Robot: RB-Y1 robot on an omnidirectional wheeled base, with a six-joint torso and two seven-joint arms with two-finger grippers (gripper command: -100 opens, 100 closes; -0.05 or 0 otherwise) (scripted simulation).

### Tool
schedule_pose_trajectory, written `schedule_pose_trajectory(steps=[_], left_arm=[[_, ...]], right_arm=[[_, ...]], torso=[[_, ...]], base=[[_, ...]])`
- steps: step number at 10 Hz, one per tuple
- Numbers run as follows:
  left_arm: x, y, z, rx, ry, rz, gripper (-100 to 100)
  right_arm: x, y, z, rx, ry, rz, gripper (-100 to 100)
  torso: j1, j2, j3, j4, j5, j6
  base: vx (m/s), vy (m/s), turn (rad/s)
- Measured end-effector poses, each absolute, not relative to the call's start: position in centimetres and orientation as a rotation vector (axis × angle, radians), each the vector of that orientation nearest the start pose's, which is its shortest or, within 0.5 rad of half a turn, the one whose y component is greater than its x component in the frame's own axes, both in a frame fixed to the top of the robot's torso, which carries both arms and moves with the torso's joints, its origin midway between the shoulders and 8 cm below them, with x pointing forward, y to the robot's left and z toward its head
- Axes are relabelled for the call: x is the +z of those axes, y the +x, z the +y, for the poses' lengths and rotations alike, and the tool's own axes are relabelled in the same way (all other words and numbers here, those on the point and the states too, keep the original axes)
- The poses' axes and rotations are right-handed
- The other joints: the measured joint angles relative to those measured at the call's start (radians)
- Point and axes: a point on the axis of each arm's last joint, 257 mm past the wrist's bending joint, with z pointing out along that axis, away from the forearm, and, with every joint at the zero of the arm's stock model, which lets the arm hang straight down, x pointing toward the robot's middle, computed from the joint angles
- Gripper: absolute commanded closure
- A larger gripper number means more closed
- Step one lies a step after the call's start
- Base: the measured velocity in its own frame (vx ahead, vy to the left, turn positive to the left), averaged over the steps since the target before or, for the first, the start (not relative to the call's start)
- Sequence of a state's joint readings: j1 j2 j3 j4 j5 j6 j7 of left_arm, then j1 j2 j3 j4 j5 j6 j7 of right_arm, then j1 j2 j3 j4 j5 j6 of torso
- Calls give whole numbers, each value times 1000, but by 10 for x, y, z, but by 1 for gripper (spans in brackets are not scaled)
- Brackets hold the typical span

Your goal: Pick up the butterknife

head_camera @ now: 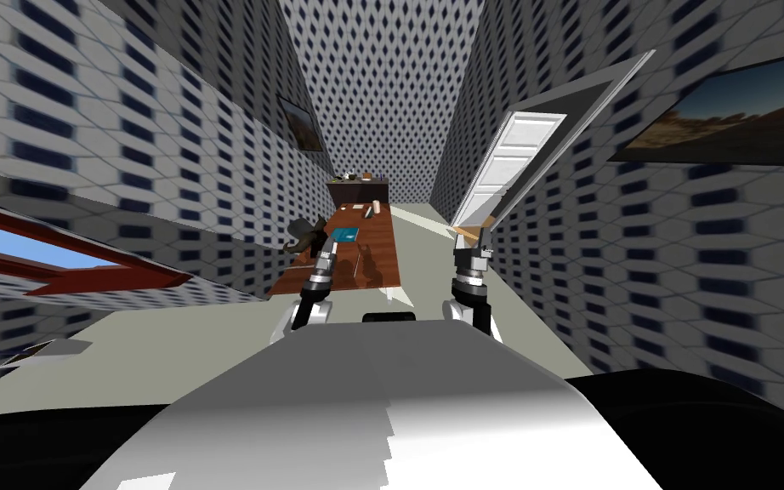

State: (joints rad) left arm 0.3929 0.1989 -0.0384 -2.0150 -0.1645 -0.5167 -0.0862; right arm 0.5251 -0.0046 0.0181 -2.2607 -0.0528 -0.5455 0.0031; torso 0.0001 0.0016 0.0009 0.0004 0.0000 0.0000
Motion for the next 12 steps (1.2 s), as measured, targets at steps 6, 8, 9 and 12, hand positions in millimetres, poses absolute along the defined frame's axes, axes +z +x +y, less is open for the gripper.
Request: schedule_pose_trajectory(steps=[6,8,9,12], left_arm=[[-132,434,248,-970,-411,1204,-100],[-150,443,249,-923,-403,1257,-100],[-158,449,251,-897,-392,1283,-100],[-187,458,262,-831,-383,1354,-100]], right_arm=[[16,338,-282,1341,687,579,0],[16,338,-282,1341,687,579,0],[16,338,-282,1341,687,579,0],[16,338,-282,1341,687,579,0]], torso=[[0,0,0,0,0,0],[0,0,0,0,0,0],[0,-1,0,0,0,0],[0,-1,0,0,0,0]], base=[[-36,-5,-13],[-21,-2,-20],[-18,-2,-20],[-21,-6,-37]])
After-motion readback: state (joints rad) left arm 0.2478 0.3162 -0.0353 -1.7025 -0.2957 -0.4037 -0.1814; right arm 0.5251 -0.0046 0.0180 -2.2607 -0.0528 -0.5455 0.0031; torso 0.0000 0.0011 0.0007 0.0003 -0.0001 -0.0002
